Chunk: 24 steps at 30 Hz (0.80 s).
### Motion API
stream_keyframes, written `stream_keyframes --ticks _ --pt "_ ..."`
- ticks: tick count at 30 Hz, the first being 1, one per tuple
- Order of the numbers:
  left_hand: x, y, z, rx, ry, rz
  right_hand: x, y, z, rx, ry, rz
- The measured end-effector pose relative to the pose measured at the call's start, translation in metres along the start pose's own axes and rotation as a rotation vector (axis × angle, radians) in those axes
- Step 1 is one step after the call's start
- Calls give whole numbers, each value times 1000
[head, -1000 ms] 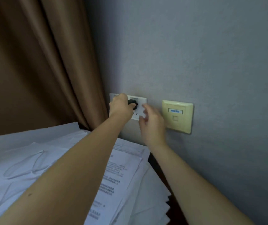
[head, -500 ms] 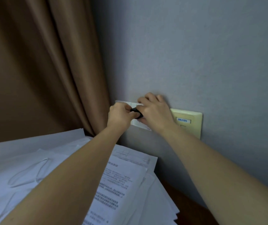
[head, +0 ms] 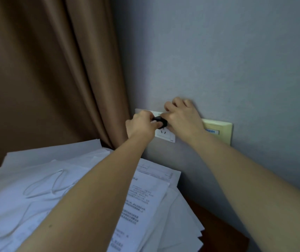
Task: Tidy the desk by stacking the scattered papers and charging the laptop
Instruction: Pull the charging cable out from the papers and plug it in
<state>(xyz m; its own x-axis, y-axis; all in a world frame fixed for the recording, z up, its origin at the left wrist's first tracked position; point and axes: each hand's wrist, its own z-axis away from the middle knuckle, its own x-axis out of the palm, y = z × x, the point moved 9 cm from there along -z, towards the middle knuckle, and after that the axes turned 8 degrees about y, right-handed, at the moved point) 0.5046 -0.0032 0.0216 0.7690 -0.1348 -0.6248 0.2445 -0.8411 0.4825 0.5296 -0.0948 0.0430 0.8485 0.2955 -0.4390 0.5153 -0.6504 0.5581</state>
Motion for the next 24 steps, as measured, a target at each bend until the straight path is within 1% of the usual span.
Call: stream_keyframes --ticks 3,6,12,15,16,18,20,24 --pt "-5 4 4 -46 30 -140 -4 7 9 76 -1 -30" --pt "-8 8 11 -46 2 -204 -14 12 15 124 16 -69" --pt "-36 4 32 103 -101 -309 -35 5 19 135 -21 -161" --pt "-57 -4 54 159 -221 -396 -48 -7 24 170 -93 -263" --pt "-63 -9 62 160 -267 -427 -58 -11 24 167 -85 -277" --pt "-80 -22 78 157 -326 -462 -72 -27 24 118 -142 -311" --pt "-101 -34 94 160 -352 -463 -81 -46 25 62 -232 -379" --pt "-146 -61 130 117 -424 -450 -111 -93 28 -34 -300 -545"
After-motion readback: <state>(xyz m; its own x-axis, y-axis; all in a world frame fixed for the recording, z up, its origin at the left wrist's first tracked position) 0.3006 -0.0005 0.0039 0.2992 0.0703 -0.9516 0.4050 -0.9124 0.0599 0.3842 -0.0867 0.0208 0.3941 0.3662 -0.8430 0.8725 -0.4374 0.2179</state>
